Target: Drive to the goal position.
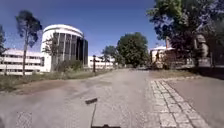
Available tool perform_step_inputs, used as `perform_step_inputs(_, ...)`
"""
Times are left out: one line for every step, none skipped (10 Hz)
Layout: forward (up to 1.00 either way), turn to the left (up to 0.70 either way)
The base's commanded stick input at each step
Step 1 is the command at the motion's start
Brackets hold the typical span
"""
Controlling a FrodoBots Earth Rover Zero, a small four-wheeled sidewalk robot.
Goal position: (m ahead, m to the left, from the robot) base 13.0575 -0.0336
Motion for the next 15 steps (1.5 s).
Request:
perform_step_inputs(0.6,0.0)
perform_step_inputs(0.6,0.0)
perform_step_inputs(0.6,0.0)
perform_step_inputs(0.49,0.0)
perform_step_inputs(0.56,0.0)
perform_step_inputs(0.6,0.0)
perform_step_inputs(0.6,0.0)
perform_step_inputs(0.6,0.0)
perform_step_inputs(0.59,0.0)
perform_step_inputs(0.6,0.0)
perform_step_inputs(0.6,0.0)
perform_step_inputs(0.6,0.0)
perform_step_inputs(0.6,0.0)
perform_step_inputs(0.6,0.0)
perform_step_inputs(0.6,0.0)
